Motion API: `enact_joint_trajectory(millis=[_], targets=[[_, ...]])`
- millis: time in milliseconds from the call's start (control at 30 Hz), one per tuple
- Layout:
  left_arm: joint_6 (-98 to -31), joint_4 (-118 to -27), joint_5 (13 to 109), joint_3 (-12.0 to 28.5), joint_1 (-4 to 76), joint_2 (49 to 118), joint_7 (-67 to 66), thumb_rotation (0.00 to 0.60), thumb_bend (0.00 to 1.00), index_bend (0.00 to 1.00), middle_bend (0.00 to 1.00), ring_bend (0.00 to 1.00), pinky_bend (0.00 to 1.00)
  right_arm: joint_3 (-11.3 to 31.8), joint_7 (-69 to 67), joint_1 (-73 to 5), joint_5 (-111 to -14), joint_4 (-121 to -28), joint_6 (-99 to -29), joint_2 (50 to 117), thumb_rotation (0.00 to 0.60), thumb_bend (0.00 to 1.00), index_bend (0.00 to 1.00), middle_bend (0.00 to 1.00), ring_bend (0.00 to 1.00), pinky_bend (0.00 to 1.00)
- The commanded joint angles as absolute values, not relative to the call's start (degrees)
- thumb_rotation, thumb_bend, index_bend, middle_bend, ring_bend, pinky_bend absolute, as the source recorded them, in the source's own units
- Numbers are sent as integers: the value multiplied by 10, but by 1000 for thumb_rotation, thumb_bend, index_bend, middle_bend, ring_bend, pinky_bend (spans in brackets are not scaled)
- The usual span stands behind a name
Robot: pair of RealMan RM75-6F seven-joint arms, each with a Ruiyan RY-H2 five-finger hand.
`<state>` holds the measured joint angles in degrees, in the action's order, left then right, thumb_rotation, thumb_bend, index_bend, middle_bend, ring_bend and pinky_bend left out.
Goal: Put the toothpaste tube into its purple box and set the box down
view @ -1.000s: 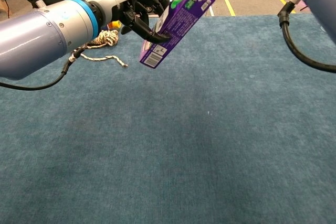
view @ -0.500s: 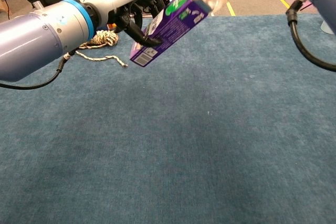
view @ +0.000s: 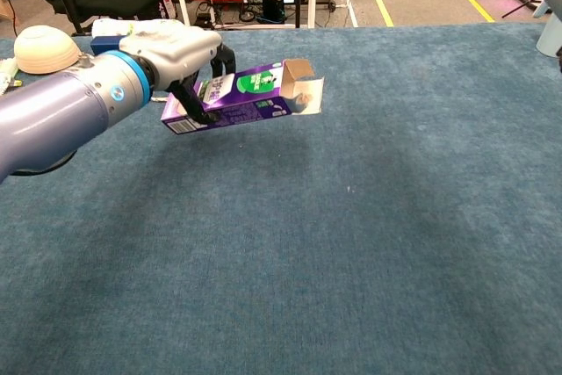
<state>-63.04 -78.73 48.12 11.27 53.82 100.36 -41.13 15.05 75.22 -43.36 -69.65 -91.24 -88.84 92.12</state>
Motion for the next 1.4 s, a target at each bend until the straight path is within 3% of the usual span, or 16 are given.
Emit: enact_joint_trajectory(millis=[33,133,167,233,667,967,1167,1400], targets=[[-622,-776,471,114,539,1014,-417,600,313,461,431,402,658,145,727,-422,-690,-890,-877,917,600,217,76,158,197,384],[-625,-776,473,119,539,1019,-416,600,286,106,157,228,531,145,707,-417,-691,-877,-873,915,600,218,76,158,197,379],[-627,-779,477,121,539,1019,-414,600,279,37,88,188,501,145,703,-416,-692,-876,-872,915,600,217,76,158,197,378],[-634,-787,492,124,537,1016,-404,600,267,0,18,142,465,146,695,-412,-692,-873,-871,913,600,217,76,158,197,372],[-668,-880,575,129,492,935,-319,600,150,0,0,55,366,138,592,-376,-706,-874,-867,886,600,211,76,157,197,343],[-725,-962,634,104,404,800,-236,600,61,0,0,0,287,108,297,-348,-796,-737,-851,865,600,22,95,127,160,248],[-762,-1032,683,71,336,700,-170,600,61,0,0,0,279,110,169,-327,-782,-670,-824,855,600,0,116,115,138,210],[-835,-1079,773,-8,223,614,-80,600,60,0,0,0,275,101,42,-261,-770,-767,-824,770,600,0,119,104,108,187]])
